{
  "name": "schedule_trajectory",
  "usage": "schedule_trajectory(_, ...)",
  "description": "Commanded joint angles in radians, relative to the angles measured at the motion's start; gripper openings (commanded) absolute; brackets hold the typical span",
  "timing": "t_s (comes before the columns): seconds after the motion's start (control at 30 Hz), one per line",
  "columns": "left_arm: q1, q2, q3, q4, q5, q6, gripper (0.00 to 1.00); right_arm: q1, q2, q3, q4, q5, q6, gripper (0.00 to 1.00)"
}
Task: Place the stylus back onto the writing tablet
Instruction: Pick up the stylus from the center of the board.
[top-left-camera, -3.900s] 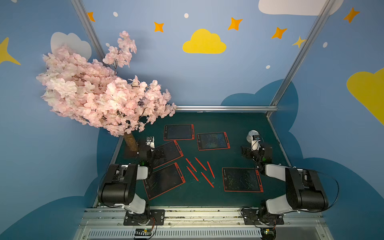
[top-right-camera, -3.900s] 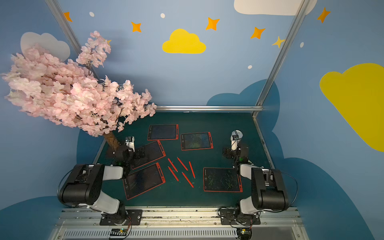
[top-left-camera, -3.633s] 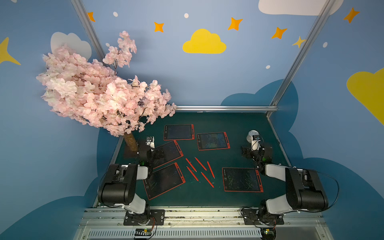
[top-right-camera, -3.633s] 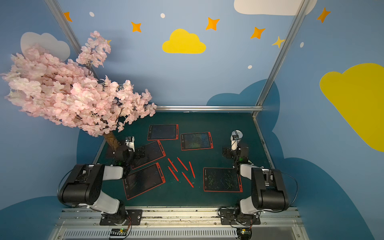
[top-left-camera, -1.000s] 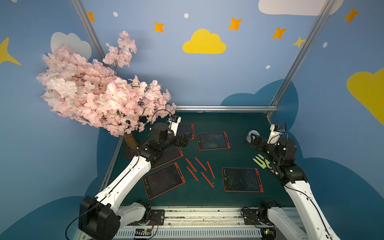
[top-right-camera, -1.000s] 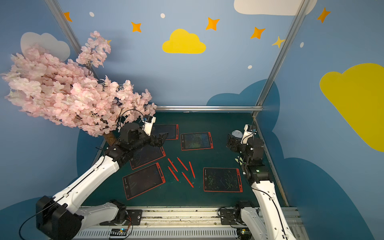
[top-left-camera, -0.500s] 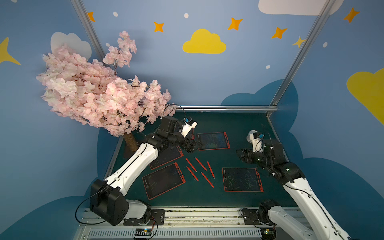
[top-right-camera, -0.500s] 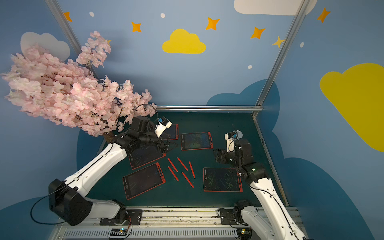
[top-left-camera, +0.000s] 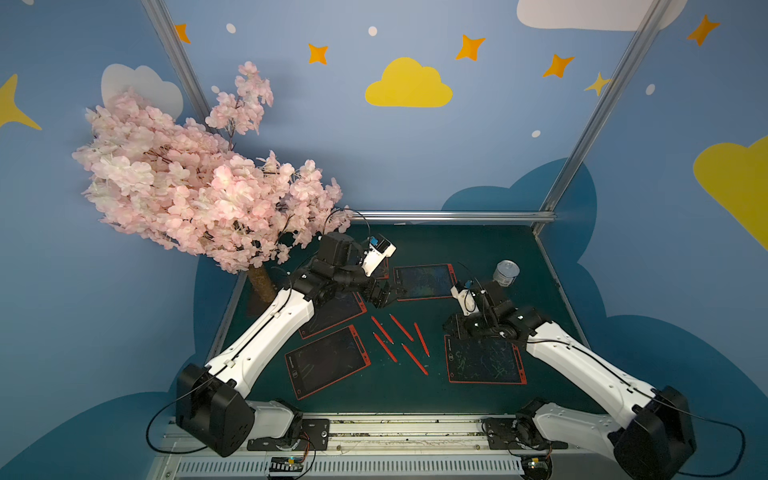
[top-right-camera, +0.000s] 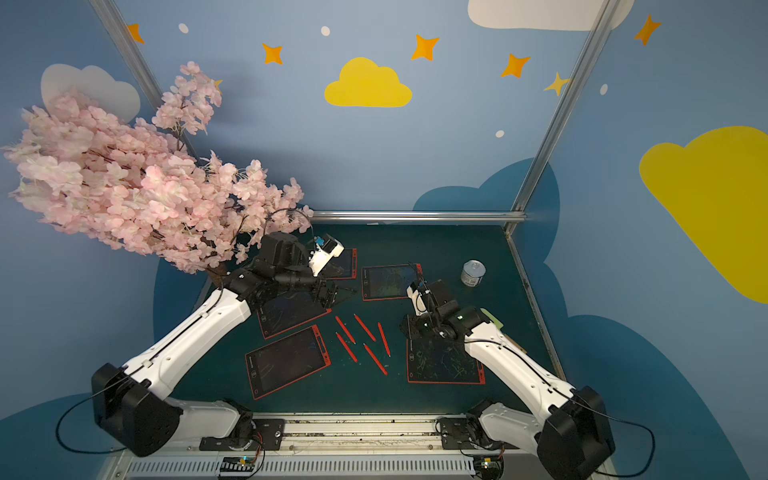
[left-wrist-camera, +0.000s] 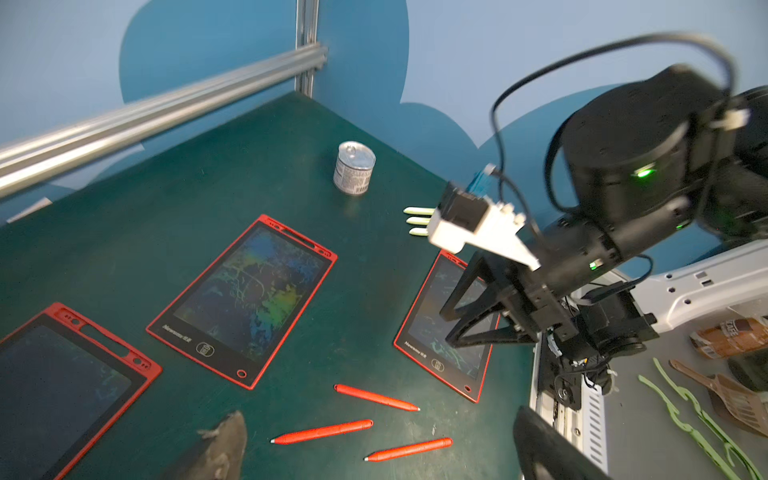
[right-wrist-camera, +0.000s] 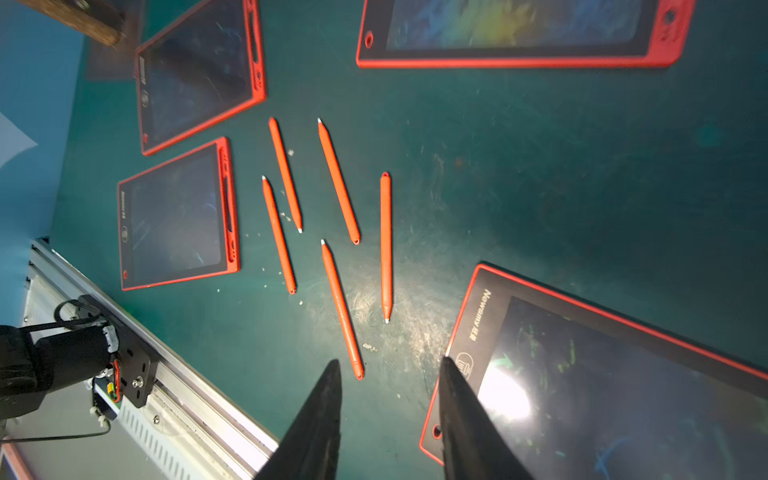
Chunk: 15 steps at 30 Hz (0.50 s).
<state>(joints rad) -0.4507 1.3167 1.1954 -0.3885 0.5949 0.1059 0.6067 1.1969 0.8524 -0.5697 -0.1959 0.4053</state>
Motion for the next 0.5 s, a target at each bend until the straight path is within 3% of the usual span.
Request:
schedule_trajectory(0.0, -0.01, -0.059, -0.023, 0.028, -0.021, 0.009, 1.0, 0.014, 0.079, 0.059, 0.023, -0.045, 0.026, 0.37)
schedule_trajectory(0.17, -0.017, -0.098, -0.044, 0.038, -0.075, 0.026, 0.99, 0.016, 0.237, 0.156, -0.036, -0.066, -0.005, 0.29)
schedule_trajectory(0.47, -0.016, -0.123, -0.058, 0.052, -0.13, 0.028, 0.99, 0.034, 0.423, 0.251, 0.014, -0.078, 0.006, 0.29)
